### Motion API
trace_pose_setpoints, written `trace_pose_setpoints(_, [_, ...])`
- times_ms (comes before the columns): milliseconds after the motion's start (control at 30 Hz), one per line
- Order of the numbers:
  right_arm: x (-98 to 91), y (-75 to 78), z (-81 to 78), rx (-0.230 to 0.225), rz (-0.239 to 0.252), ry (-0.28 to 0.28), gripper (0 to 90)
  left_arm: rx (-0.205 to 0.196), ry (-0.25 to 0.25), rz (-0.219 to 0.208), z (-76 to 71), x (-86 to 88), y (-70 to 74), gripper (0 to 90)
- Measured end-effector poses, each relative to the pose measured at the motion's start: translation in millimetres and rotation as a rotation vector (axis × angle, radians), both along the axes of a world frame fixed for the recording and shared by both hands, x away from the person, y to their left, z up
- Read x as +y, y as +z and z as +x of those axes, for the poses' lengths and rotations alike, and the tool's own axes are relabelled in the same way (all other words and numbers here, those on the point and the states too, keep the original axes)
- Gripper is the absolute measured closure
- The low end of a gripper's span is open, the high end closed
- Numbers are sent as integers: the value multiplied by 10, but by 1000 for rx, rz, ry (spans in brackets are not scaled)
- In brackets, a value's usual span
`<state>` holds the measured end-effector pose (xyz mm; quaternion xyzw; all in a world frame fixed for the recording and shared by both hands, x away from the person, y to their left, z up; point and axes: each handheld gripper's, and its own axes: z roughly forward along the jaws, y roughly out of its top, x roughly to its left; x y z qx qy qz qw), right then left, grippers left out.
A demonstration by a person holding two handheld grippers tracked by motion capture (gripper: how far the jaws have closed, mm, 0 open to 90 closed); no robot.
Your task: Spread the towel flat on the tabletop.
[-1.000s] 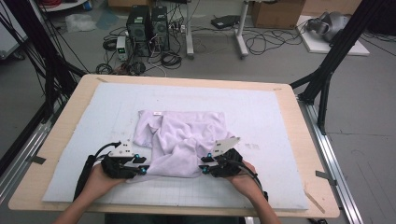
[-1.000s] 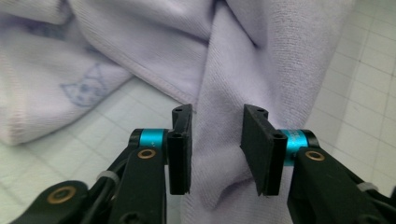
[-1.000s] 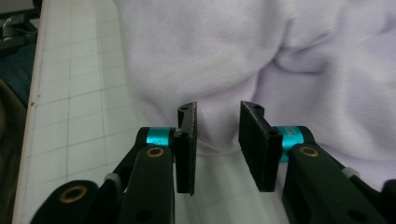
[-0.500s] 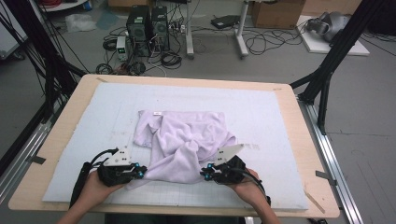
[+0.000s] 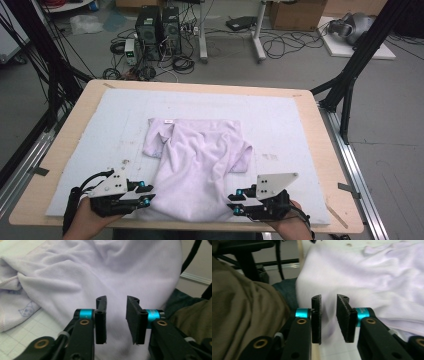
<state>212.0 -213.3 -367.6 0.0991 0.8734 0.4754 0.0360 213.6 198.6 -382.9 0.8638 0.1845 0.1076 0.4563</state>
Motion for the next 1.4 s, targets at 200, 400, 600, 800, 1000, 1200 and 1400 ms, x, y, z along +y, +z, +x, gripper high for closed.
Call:
trace_pose_setpoints(200, [23, -201, 301, -13, -87, -94, 720, 20, 37, 49, 269, -34, -229, 667])
trace_pose_setpoints(400, [148, -506, 725, -15, -178, -177, 707, 45, 82, 113, 570, -100, -445, 666])
trace_pose_setpoints(600, [128, -574, 900, -14, -199, -228, 711, 84, 72, 124, 714, -173, -578, 716])
trace_pose_setpoints(800, [108, -569, 943, -17, -186, -246, 702, 71, 53, 148, 651, -163, -548, 880])
trace_pose_setpoints(1000, [92, -558, 975, -22, -182, -252, 706, 59, 91, 147, 530, 79, -489, 884])
trace_pose_setpoints(1200, [129, -599, 1012, -19, -203, -253, 707, 54, 118, 143, 470, 236, -464, 885])
trace_pose_setpoints(1400, [244, -644, 1015, -14, -224, -224, 696, 55, 113, 159, 507, 184, -523, 884])
